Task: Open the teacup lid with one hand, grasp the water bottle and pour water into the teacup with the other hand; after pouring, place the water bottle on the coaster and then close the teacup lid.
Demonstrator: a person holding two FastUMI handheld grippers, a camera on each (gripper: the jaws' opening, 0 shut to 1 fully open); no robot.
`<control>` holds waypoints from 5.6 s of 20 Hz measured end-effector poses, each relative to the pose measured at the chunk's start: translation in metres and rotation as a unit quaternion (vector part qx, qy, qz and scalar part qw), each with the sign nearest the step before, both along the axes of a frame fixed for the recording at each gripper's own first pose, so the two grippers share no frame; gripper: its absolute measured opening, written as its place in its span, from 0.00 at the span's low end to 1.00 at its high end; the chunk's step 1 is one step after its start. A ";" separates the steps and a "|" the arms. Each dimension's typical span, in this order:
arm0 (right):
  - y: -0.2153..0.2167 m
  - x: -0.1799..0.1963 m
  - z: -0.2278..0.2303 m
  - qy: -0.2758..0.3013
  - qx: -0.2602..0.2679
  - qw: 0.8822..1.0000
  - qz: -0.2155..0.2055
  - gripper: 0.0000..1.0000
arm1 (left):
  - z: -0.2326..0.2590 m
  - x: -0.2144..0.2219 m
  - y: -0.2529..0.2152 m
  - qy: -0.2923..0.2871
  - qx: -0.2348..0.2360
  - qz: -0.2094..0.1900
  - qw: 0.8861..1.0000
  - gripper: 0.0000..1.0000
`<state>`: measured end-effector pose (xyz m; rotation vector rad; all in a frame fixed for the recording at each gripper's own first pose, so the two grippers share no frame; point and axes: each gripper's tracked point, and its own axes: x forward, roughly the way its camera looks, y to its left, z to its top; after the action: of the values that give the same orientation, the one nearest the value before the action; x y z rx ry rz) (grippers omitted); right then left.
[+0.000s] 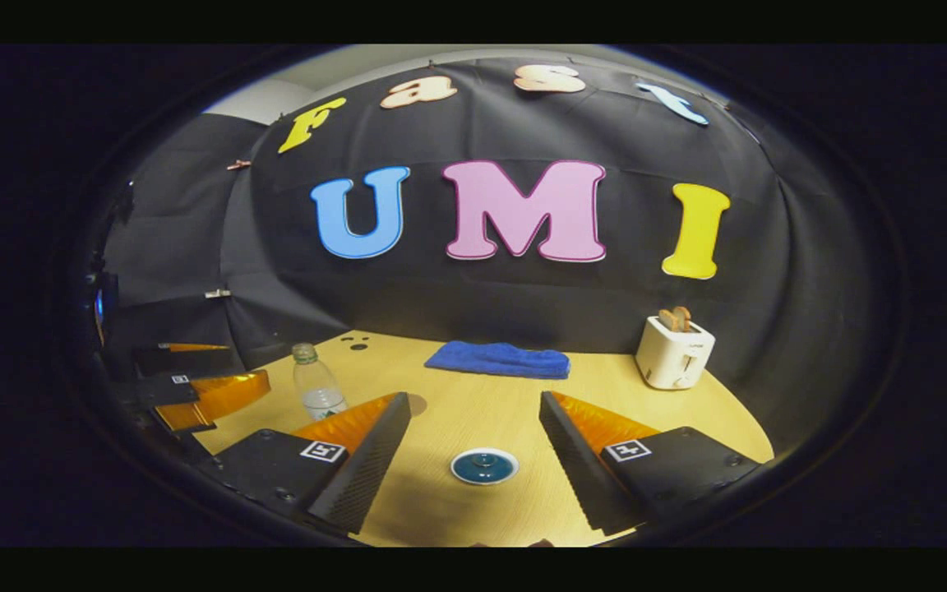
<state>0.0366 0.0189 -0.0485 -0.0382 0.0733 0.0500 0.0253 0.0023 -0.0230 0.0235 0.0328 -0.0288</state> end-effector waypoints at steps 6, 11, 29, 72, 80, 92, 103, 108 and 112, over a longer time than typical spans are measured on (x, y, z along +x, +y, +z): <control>-0.007 0.038 -0.056 0.019 0.007 1.000 -0.010 0.98 | -0.036 0.025 0.005 0.024 0.001 -0.014 1.000 0.95; -0.015 0.064 -0.101 0.020 0.009 0.999 -0.023 0.98 | -0.076 0.041 0.010 0.042 -0.008 -0.028 0.999 0.95; -0.018 0.087 -0.149 0.009 0.001 1.000 -0.025 0.70 | -0.134 0.059 0.010 0.053 -0.031 -0.037 0.997 0.95; -0.045 0.090 -0.106 0.041 0.003 0.999 -0.001 0.27 | -0.109 0.156 0.003 -0.002 -0.012 -0.043 0.999 0.95; -0.060 0.084 -0.110 0.048 0.010 0.999 -0.013 0.27 | -0.110 0.167 -0.003 0.022 0.002 -0.044 0.999 0.77; -0.100 0.063 -0.105 0.044 0.022 0.998 -0.048 0.27 | -0.101 0.171 -0.027 0.037 0.302 -0.056 0.951 0.75; -0.135 0.036 -0.124 0.045 0.049 0.994 -0.091 0.27 | -0.138 0.178 -0.083 0.023 0.536 -0.143 0.832 0.75; -0.140 0.033 -0.130 0.045 0.051 0.993 -0.091 0.27 | -0.151 0.197 -0.090 0.044 0.600 -0.160 0.783 0.75; -0.143 0.032 -0.129 0.044 0.058 0.993 -0.090 0.27 | -0.154 0.202 -0.104 0.030 0.662 -0.183 0.726 0.76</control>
<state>0.0689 -0.1242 -0.1777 0.0873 0.1620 -0.1250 0.2274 -0.1012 -0.1768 1.4907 0.1088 -0.4052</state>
